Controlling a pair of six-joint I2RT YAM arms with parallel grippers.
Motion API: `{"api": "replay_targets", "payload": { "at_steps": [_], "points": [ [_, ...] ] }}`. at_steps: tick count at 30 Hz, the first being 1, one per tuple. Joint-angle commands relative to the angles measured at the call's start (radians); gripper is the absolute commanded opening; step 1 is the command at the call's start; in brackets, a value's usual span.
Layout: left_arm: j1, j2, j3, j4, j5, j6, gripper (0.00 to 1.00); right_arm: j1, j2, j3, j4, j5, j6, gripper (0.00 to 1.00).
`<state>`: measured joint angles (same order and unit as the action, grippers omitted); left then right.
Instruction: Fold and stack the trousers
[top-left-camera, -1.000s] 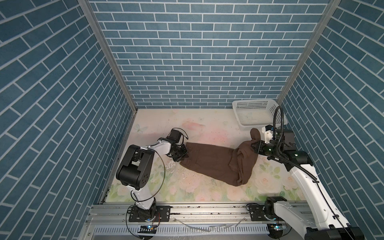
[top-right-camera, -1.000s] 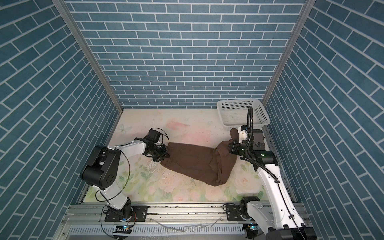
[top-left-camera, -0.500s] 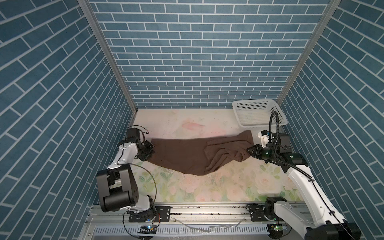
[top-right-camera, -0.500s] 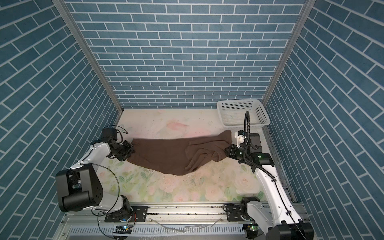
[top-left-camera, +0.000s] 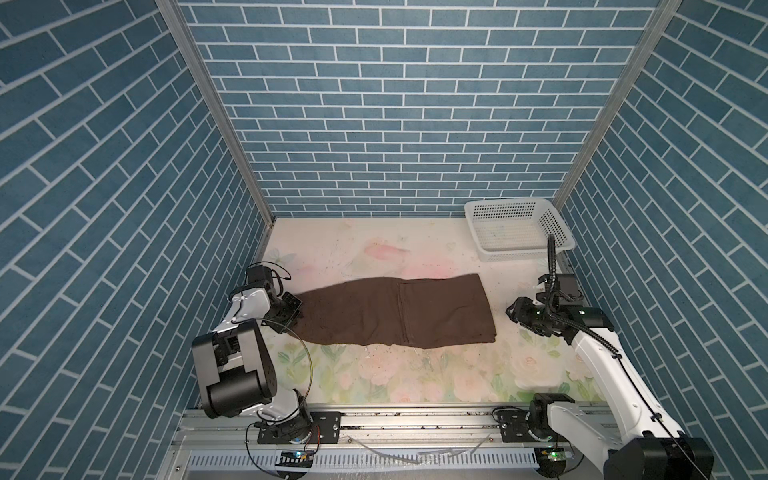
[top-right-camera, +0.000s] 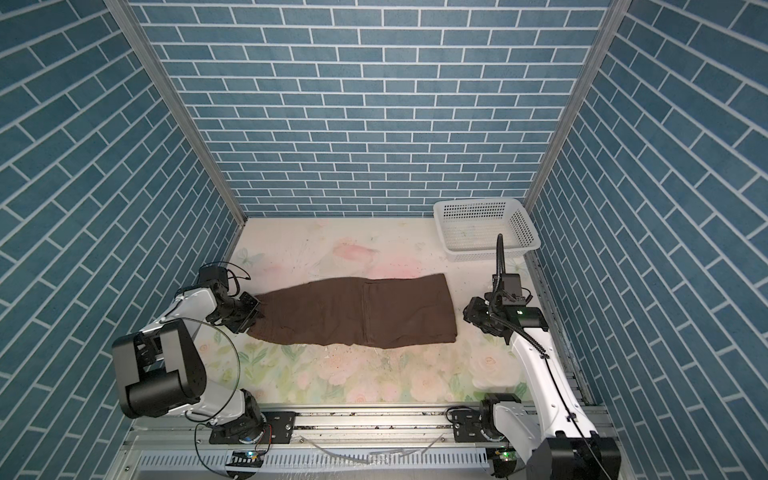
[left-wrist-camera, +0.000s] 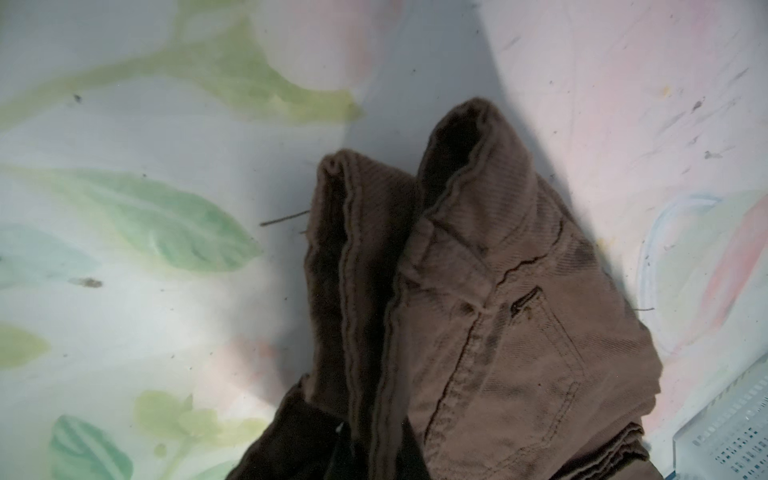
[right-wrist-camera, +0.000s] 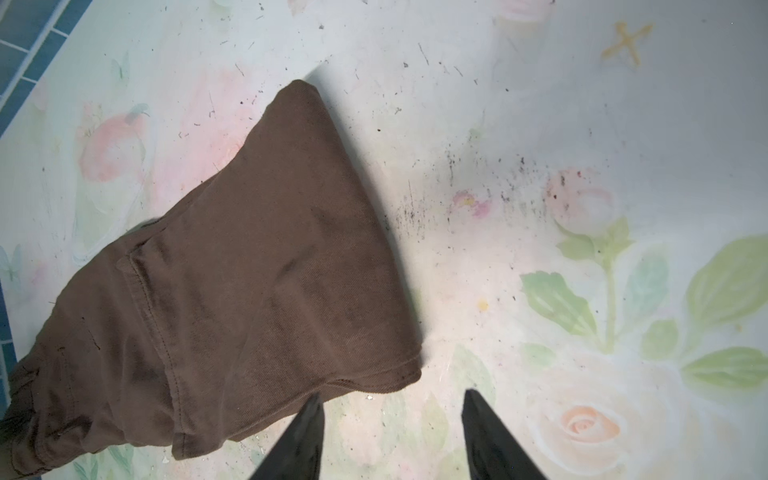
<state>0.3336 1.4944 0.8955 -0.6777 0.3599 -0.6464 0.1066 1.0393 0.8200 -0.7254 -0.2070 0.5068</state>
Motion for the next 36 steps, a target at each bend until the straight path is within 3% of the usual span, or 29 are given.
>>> {"api": "replay_targets", "payload": {
  "at_steps": [1,3,7,12,20,24,28,32,33,36],
  "points": [
    [0.000,-0.032,0.042,-0.084,-0.009,0.039,0.00,0.057,0.100,0.031,-0.002,-0.024,-0.036,0.54],
    [0.001,-0.050,0.072,-0.128,-0.043,0.061,0.02,0.058,0.133,-0.007,0.063,-0.074,0.000,0.56],
    [0.011,-0.070,0.126,-0.191,-0.093,0.099,0.08,0.055,0.178,-0.045,0.143,-0.066,0.021,0.59],
    [0.037,-0.035,0.158,-0.206,-0.078,0.113,0.09,0.051,0.296,-0.045,0.222,-0.125,0.014,0.70],
    [0.037,-0.028,0.152,-0.178,-0.037,0.097,0.13,0.052,0.382,-0.073,0.211,-0.081,0.008,0.71],
    [0.036,-0.020,0.147,-0.177,-0.029,0.099,0.14,0.053,0.422,-0.101,0.222,-0.068,0.016,0.62],
    [0.037,-0.007,0.130,-0.164,-0.021,0.098,0.14,0.052,0.417,-0.123,0.254,-0.073,0.016,0.44],
    [0.038,0.011,0.095,-0.126,0.011,0.087,0.14,0.036,0.396,-0.116,0.210,0.043,0.028,0.14],
    [0.039,0.010,0.081,-0.115,0.021,0.081,0.14,0.014,0.377,-0.114,0.181,0.091,0.036,0.00],
    [0.037,-0.003,0.012,-0.043,0.078,0.050,0.15,-0.085,0.289,-0.112,0.138,0.153,0.033,0.00]
  ]
}}
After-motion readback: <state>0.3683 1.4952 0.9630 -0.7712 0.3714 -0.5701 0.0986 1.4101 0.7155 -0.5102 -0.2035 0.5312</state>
